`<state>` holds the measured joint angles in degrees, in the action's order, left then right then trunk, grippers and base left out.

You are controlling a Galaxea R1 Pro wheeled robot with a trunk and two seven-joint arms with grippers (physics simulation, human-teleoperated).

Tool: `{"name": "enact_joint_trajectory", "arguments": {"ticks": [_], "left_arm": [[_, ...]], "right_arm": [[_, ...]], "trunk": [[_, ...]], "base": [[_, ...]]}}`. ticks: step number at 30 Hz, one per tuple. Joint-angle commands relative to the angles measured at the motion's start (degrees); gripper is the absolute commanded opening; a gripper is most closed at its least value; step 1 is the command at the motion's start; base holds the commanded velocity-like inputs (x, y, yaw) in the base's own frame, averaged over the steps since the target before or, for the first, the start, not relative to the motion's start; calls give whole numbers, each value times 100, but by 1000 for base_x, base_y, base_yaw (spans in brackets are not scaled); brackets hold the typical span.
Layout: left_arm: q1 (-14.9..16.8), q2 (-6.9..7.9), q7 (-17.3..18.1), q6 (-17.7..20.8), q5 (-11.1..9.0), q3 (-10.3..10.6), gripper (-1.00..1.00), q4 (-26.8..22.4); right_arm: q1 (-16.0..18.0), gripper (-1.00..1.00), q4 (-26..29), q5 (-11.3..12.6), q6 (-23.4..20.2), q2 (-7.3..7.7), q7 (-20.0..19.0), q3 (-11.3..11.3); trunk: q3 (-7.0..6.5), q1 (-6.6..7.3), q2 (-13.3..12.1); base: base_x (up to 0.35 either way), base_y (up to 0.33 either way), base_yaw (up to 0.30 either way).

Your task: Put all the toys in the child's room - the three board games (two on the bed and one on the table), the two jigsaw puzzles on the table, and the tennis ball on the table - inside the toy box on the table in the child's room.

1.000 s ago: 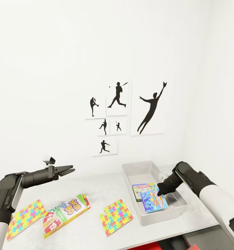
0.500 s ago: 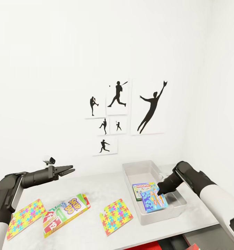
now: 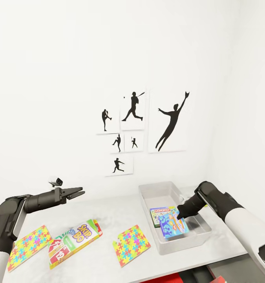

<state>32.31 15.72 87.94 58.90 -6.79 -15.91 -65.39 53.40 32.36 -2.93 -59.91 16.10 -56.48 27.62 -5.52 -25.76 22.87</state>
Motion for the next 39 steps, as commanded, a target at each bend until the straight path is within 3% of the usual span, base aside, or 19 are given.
{"name": "enact_joint_trajectory", "arguments": {"ticks": [1,18,19,39], "left_arm": [[-1,1,22,61,2,0,100,0],[-1,1,22,61,2,0,100,0],[-2,1,22,61,2,0,100,0],[1,1,22,61,2,0,100,0]], "right_arm": [[4,-100,7,-31,-9,0,-32,20],[38,-100,-27,-41,-9,-26,-4,22],[38,100,-29,-41,-9,-27,-4,22],[38,100,-37,-47,-9,-24,1,24]], "trunk": [[3,-2,5],[3,-2,5],[3,-2,5],[3,-2,5]], "base": [[0,0,0],[0,0,0],[0,0,0],[0,0,0]]}}
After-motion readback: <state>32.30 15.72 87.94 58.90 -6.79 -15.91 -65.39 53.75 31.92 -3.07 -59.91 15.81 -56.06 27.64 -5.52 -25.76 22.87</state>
